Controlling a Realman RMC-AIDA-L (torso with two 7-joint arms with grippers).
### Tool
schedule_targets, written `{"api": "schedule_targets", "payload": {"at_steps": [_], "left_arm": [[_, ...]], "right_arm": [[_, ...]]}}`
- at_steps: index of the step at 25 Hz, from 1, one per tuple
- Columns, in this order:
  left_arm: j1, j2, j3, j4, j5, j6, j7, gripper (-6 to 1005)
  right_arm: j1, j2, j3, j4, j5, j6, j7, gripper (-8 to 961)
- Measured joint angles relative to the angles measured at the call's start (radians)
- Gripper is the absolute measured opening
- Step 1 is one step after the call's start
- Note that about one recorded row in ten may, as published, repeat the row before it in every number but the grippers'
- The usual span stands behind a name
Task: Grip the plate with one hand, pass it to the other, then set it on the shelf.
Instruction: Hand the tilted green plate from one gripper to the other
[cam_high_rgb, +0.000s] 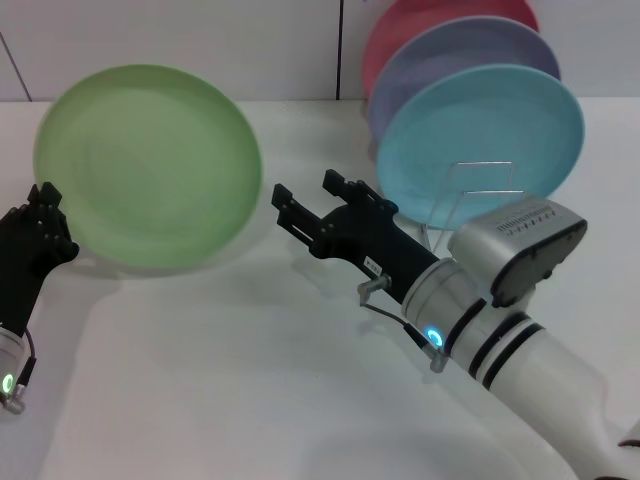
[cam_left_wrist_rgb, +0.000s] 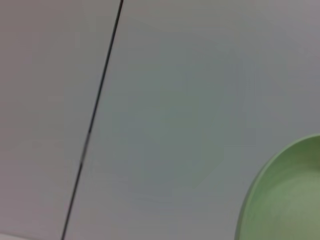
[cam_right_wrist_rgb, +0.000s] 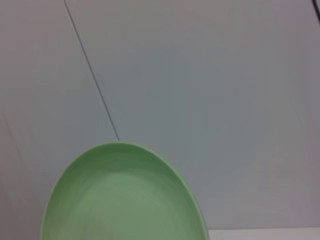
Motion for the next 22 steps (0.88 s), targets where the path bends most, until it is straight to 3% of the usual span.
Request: {"api": "schedule_targets", "payload": {"at_steps": [13, 22], "left_arm": [[0.0, 0.0, -0.148, -0.043, 0.012, 0.063, 0.099, 74], [0.008, 0.0, -0.164, -0.058, 0.013, 0.046, 0.103, 77]], "right_arm": [[0.049, -0.004, 0.022, -0.017, -0.002, 0.06, -0.006, 747], [0.075, -0.006, 0.046, -0.033, -0.007, 0.097, -0.009, 746]]}}
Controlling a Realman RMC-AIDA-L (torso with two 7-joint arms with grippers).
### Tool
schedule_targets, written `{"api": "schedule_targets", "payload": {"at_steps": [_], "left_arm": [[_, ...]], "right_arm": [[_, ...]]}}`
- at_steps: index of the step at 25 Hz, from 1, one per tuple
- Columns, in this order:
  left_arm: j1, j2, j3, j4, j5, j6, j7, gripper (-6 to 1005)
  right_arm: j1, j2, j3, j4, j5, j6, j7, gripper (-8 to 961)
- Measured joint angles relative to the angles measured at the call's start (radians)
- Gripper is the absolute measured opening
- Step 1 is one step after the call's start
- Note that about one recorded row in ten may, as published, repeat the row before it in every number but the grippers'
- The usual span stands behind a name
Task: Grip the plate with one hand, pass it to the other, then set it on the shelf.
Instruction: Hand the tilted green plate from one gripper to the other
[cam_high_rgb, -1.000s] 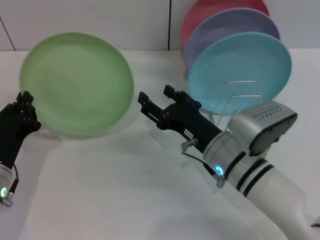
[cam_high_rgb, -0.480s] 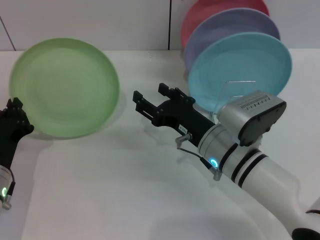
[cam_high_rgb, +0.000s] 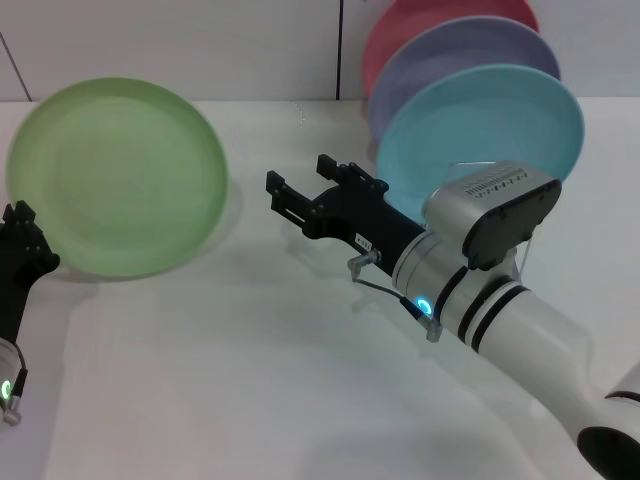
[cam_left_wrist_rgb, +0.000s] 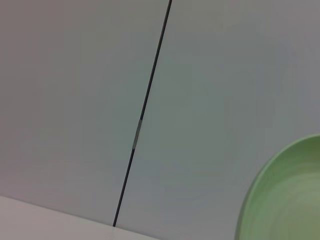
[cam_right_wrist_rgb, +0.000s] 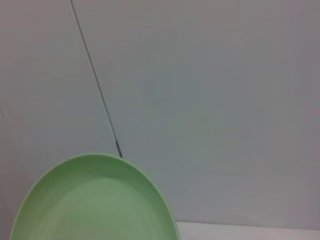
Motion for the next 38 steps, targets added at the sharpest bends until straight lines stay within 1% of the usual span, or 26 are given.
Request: {"api": "schedule_targets", "payload": {"at_steps": [6, 19, 26, 38], "left_arm": [[0.006, 0.0, -0.001, -0.012, 0.001, -0.023, 0.0, 78], [0.012, 0.0, -0.002, -0.04, 0.043, -0.052, 0.001, 82], [0.014, 0.0, -0.004, -0.051, 0.051, -0.062, 0.001, 85], [0.006, 0.0, -0.019, -0.057, 0.092, -0.059, 0.001, 88]], "right_arm": [[0.022, 0.001, 0.02, -0.002, -0.045, 0.039, 0.0, 746], [0.056, 0.003, 0.061, -0.022, -0.061, 0.082, 0.0, 745], [0.095, 0.002, 0.075, -0.036, -0.084, 0.128, -0.001, 744], [0.103, 0.006, 0.083, -0.043, -0.104, 0.156, 0.004, 743]]}}
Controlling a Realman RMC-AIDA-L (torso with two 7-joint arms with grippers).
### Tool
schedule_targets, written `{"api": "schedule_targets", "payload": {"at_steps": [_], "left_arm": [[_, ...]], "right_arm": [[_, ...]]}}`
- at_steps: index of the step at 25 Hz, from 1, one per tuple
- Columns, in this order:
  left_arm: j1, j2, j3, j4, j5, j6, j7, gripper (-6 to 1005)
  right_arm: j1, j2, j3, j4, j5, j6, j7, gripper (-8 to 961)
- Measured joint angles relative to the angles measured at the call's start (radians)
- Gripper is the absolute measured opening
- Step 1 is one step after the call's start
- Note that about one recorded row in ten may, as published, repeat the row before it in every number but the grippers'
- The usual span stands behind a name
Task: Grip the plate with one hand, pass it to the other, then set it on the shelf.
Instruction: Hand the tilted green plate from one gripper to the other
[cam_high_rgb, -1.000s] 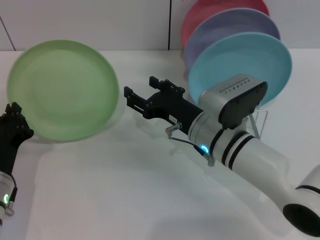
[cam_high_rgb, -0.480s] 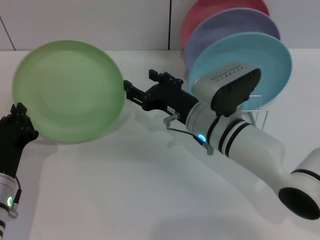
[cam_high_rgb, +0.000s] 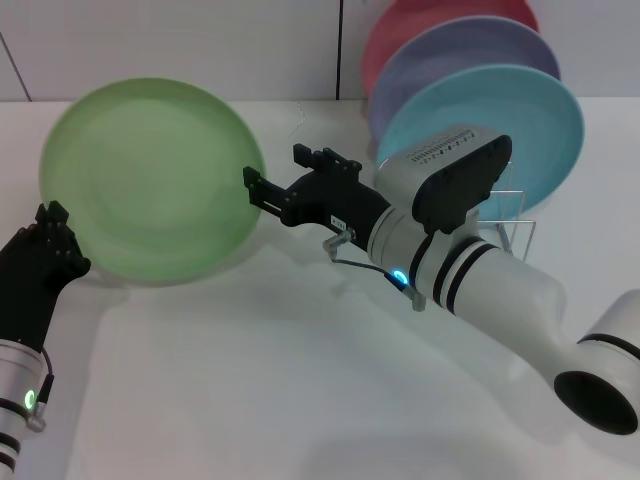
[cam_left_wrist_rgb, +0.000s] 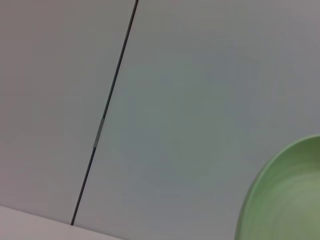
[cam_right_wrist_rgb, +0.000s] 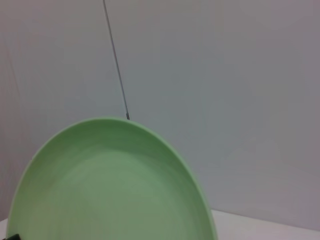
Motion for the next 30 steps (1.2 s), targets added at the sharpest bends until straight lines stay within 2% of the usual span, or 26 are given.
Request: {"api": "schedule_targets", "payload": {"at_steps": [12, 18, 23, 30], "left_arm": [[-0.003, 0.0, 0.0, -0.006, 0.01, 0.0, 0.0, 92], [-0.001, 0.0, 0.0, -0.006, 0.01, -0.001, 0.0, 94], [-0.001, 0.0, 0.0, -0.003, 0.01, 0.004, 0.0, 95], [-0.003, 0.0, 0.0, -0.001, 0.009, 0.007, 0.0, 97]], "right_arm": [[0.001, 0.002, 0.001, -0.001, 0.002, 0.008, 0.003, 739], [0.001, 0.002, 0.006, 0.004, 0.005, 0.009, 0.004, 574], [0.0, 0.004, 0.009, 0.013, 0.006, 0.009, 0.004, 348], [-0.004, 0.005, 0.01, 0.026, 0.008, 0.009, 0.006, 337]]}}
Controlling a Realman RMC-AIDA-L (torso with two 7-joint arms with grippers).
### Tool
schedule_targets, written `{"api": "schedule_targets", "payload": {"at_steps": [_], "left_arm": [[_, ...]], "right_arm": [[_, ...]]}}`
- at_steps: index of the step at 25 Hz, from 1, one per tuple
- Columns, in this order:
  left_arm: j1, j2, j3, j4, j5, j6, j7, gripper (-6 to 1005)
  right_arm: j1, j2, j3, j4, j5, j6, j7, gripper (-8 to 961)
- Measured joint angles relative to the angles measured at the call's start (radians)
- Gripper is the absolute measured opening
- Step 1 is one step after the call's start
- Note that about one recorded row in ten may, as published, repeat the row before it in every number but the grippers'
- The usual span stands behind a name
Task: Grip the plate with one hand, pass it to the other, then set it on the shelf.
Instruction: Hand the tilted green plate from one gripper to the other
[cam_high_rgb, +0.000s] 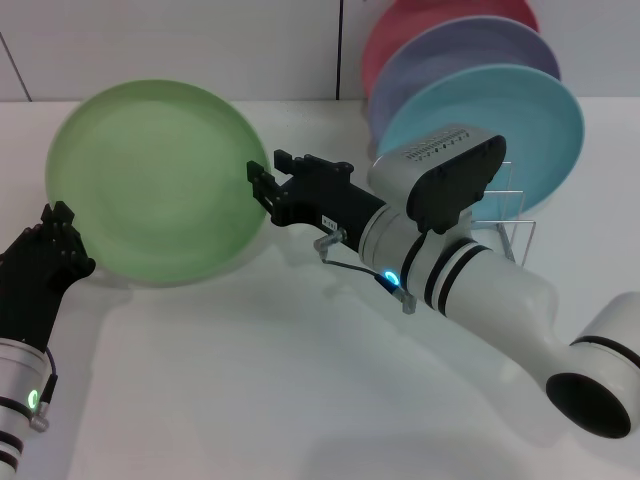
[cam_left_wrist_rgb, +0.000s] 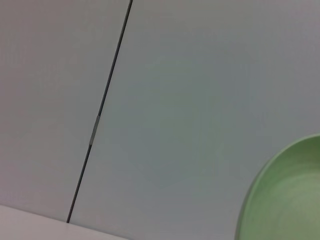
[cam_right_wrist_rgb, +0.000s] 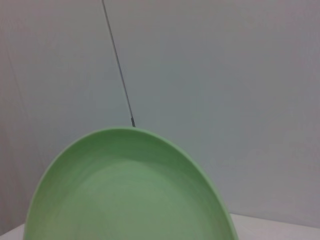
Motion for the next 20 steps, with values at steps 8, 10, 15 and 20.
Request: {"api": "schedule_targets", "payload": {"at_steps": [8, 10, 15, 20], "left_arm": [[-0.001, 0.0, -0.007, -0.001, 0.0, 0.012, 0.001, 100], [-0.001, 0.0, -0.01, 0.0, 0.0, 0.016, 0.002, 100], [-0.002, 0.0, -0.013, 0.001, 0.0, 0.023, 0.002, 102], [-0.002, 0.0, -0.012, -0.002, 0.002, 0.022, 0.003, 104]], "right_arm": [[-0.005, 0.002, 0.0, 0.007, 0.002, 0.001, 0.0, 325], [-0.005, 0.002, 0.0, 0.007, 0.003, 0.002, 0.001, 322], [-0.005, 0.002, 0.0, 0.008, 0.003, 0.006, 0.01, 279], [-0.004, 0.002, 0.001, 0.005, 0.003, 0.013, 0.01, 248]]}}
